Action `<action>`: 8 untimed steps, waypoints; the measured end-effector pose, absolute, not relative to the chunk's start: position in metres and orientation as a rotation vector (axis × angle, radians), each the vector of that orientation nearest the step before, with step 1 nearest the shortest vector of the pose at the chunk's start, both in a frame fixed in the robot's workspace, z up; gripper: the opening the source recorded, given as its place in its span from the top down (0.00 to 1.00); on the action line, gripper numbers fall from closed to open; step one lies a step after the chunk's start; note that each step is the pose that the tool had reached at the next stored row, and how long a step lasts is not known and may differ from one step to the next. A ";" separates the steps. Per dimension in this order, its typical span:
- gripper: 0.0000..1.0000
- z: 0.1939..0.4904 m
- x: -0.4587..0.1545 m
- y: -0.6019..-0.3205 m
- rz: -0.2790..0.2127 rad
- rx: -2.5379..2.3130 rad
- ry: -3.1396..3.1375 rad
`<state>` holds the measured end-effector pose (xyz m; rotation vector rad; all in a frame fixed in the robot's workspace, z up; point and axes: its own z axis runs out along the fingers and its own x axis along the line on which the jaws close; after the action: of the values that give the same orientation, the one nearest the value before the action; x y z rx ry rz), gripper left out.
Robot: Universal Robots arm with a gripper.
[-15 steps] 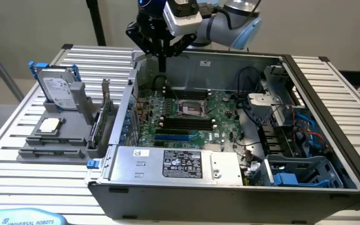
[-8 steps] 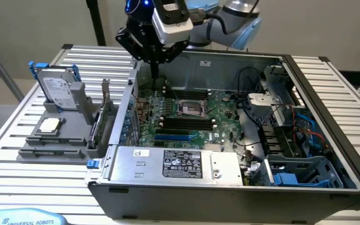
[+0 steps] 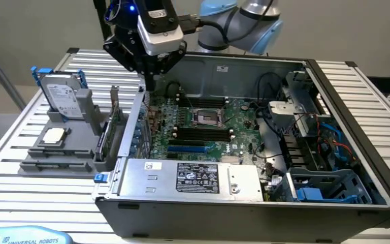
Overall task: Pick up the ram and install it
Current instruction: 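Reach for the ram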
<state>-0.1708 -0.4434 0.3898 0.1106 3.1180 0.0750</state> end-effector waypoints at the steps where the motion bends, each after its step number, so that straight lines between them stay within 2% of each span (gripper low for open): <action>1: 0.89 0.389 -0.175 -0.445 0.075 0.110 3.118; 8: 0.89 0.386 -0.207 -0.451 0.075 0.110 3.118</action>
<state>-0.2073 -0.4512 0.3865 0.1104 3.1181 0.0747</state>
